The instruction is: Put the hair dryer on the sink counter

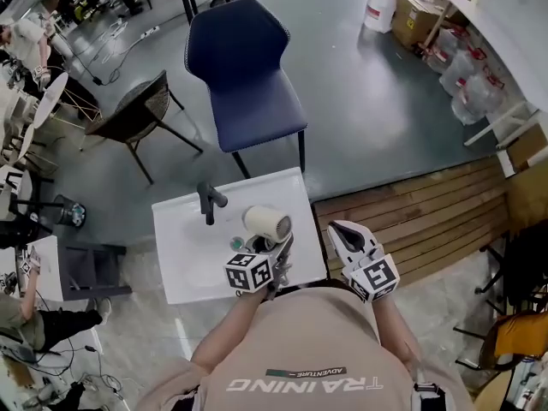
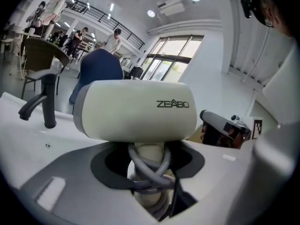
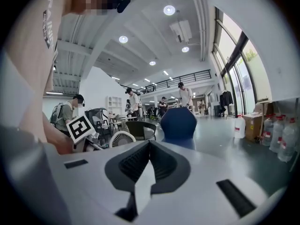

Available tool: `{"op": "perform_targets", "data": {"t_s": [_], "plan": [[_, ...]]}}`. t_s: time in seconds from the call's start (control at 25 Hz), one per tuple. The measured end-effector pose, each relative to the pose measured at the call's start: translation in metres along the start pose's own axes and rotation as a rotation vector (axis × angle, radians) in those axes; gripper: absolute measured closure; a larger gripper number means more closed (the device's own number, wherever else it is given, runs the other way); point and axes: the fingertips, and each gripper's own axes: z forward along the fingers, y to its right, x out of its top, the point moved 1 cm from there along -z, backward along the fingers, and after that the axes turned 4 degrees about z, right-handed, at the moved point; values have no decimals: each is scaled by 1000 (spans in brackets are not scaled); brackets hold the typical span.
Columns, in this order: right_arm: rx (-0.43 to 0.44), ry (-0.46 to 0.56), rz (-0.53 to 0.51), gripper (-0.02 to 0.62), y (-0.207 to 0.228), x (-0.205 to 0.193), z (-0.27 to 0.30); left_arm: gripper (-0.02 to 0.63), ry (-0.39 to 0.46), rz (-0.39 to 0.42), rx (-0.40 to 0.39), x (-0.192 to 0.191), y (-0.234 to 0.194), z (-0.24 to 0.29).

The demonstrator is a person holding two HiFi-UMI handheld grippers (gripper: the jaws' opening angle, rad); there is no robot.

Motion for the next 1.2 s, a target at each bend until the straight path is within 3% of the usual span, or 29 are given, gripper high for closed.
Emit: {"op": "perform_targets", "data": {"t_s": [0.28, 0.52, 0.72, 0.88, 1.2], "plan": [[40, 5, 19, 589, 36, -7, -5, 393, -143, -141, 112, -21, -24, 60], [93, -23, 22, 589, 59, -16, -4, 393, -231, -124, 190, -28, -35, 94], [148, -61, -11, 589, 73, -26, 10, 393, -306, -169, 273, -42, -48, 115], [187, -68, -13, 589, 82, -27, 23, 393, -340, -211, 326, -49, -56, 127], [226, -88, 27, 589, 95, -34, 38, 393, -403, -209, 395, -63, -64, 147]]}}
